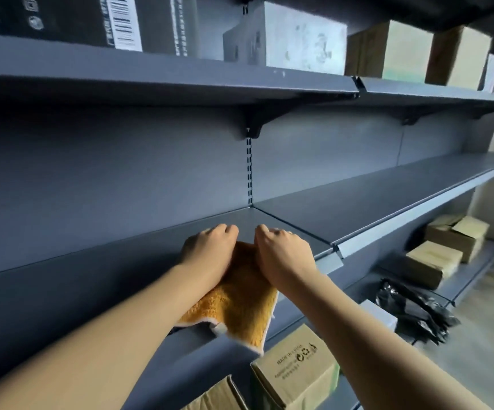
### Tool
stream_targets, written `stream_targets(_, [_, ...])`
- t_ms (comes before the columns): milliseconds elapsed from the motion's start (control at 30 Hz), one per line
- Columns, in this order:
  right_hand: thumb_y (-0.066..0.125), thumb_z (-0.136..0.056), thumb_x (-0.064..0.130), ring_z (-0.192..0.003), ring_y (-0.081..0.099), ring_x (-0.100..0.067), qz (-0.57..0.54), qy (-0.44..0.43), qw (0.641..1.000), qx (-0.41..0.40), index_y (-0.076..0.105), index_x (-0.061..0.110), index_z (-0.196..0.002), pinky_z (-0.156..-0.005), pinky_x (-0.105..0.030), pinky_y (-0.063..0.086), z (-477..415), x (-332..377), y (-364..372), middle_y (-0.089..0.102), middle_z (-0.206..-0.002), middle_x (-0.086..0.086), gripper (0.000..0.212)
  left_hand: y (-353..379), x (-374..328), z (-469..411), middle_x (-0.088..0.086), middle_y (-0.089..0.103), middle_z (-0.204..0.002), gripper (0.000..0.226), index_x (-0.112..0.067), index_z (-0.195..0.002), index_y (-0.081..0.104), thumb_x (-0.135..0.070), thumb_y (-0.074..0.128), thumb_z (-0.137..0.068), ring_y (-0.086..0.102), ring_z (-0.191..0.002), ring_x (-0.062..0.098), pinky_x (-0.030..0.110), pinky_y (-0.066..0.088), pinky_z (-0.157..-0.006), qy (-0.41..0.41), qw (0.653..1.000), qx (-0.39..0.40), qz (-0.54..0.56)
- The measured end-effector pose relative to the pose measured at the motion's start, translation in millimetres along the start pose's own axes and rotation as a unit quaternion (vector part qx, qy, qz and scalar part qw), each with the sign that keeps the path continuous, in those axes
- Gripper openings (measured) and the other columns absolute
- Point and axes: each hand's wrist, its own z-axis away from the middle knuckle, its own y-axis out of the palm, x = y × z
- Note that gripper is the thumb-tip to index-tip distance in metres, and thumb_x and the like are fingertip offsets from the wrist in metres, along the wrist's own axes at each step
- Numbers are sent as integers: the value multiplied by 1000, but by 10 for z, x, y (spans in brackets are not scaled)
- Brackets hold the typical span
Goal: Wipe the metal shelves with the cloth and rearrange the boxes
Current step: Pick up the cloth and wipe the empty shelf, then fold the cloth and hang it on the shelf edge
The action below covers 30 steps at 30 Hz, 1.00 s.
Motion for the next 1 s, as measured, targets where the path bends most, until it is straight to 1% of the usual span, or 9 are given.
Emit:
stream_targets(133, [51,-96,18,-85,65,-32,-27,55,998,19,53,16,-102,-58,-33,37,67,-527,-258,67,-93,-5,6,-102,-439,-257,2,60,-111,12,-21,-108,51,-27,42,-103,56,-110,27,35,37,-76,42,995,20,88])
stream_targets(233, [49,-100,25,-89,64,-33,-32,114,992,33,55,17,-103,-60,-33,31,188,-919,-635,68,-95,-4,11,-273,-855,-389,0,66,-102,14,-22,-98,55,-31,46,-102,56,-105,29,38,38,-82,94,988,17,124])
stream_targets(367, [51,-100,31,-88,65,-37,-39,176,983,39,56,17,-100,-61,-35,33,363,-1447,-1340,68,-91,-8,15,-758,-1452,-609,1,64,-71,21,-22,-77,52,-34,49,-94,61,-76,32,37,41,-66,151,973,2,177])
stream_targets(433, [55,-99,35,-86,66,-37,-52,215,975,36,57,17,-96,-60,-35,32,447,-1672,-1782,70,-87,-10,18,-1163,-1781,-733,6,66,-76,23,-20,-80,47,-34,49,-98,62,-76,35,36,36,-62,157,964,17,213])
stream_targets(500, [58,-98,42,-78,64,-37,-56,246,968,20,58,16,-90,-59,-35,32,504,-1884,-2283,69,-81,-11,27,-1594,-2110,-881,9,65,-96,22,-20,-92,43,-37,44,-105,61,-88,39,39,34,-65,148,956,72,242])
stream_targets(600, [55,-100,38,-82,64,-35,-30,275,961,20,60,18,-96,-61,-34,37,529,-2209,-3063,70,-88,-6,21,-2184,-2488,-1136,9,59,-108,25,-12,-106,47,-35,37,-107,62,-91,40,41,44,-67,165,941,68,286])
stream_targets(733, [61,-98,35,-72,67,-33,-2,305,951,-55,65,22,-92,-63,-35,54,519,-2800,-4257,70,-80,-6,14,-3229,-3087,-1627,7,59,-104,24,-12,-104,53,-30,36,-107,64,-82,34,38,49,-66,224,910,13,349])
stream_targets(867, [64,-96,34,-72,64,-30,38,344,934,-94,68,22,-92,-61,-29,37,486,-3209,-5350,70,-81,-4,13,-4133,-3534,-2045,7,68,-92,37,-19,-100,51,-46,26,-106,68,-76,32,43,58,-65,289,891,-19,348])
stream_targets(1000, [61,-97,35,-81,68,-33,83,357,923,-123,70,21,-97,-63,-31,44,518,-3534,-6165,73,-88,-5,16,-4782,-3895,-2411,4,67,-77,30,-19,-96,55,-42,39,-106,68,-70,27,42,58,-62,328,873,-37,359])
